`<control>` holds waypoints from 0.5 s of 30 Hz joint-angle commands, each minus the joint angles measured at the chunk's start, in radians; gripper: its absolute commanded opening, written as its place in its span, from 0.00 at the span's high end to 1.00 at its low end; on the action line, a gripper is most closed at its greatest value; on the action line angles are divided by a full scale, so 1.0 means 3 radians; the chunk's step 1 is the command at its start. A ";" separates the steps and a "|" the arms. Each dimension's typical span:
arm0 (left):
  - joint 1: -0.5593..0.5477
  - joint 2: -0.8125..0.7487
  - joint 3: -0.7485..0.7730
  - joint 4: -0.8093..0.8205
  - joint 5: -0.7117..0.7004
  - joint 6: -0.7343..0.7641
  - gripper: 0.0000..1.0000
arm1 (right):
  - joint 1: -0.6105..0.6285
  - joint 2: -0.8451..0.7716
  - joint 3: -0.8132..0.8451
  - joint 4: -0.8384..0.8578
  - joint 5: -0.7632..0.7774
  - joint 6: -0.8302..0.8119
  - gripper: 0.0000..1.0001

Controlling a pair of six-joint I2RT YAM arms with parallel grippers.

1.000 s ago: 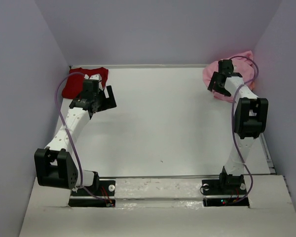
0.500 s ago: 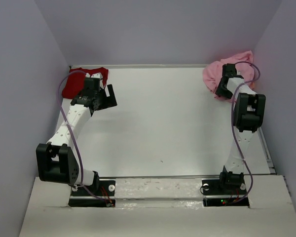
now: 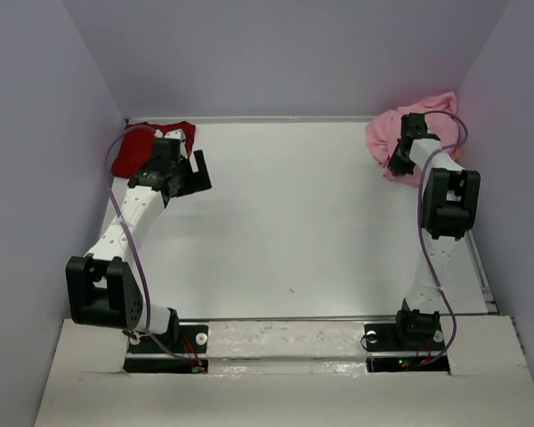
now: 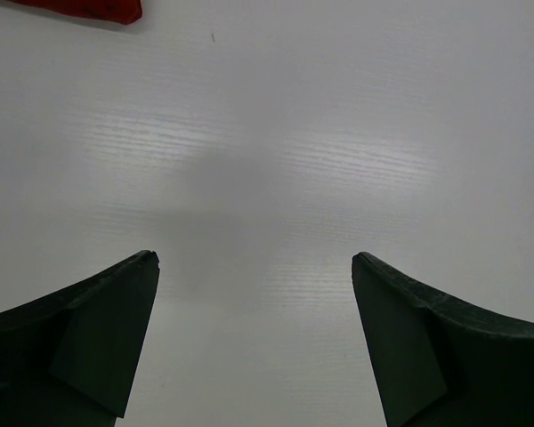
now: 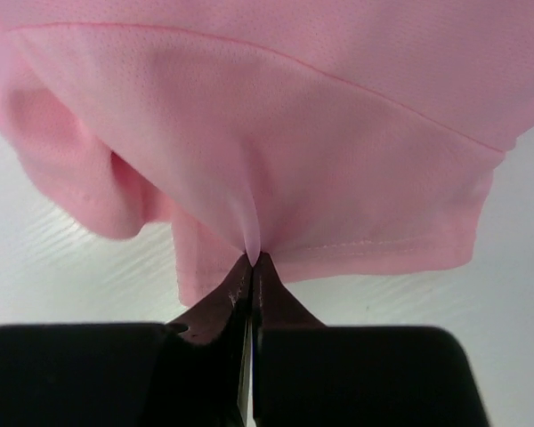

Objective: Fold and stack the t-shirts
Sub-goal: Grab the tshirt from the pile, then move the tshirt to the center of the board

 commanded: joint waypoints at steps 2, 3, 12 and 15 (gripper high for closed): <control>0.0011 0.0033 0.0158 0.0078 0.0106 0.0000 0.01 | 0.0110 -0.0563 0.0097 -0.0428 -0.0572 0.0124 1.00; 0.0011 0.0048 0.0193 0.0083 0.0136 -0.0005 0.01 | 0.0110 -0.0700 0.0123 -0.0496 -0.0711 0.0124 1.00; 0.0011 0.0212 0.0377 0.0108 0.0208 0.0005 0.01 | 0.0722 -0.1294 0.0256 -0.1426 -0.1892 0.0078 1.00; 0.0011 0.0258 0.0459 0.0098 0.0178 0.0010 0.01 | 0.1090 -0.1341 0.0393 -0.1738 -0.2516 0.0088 1.00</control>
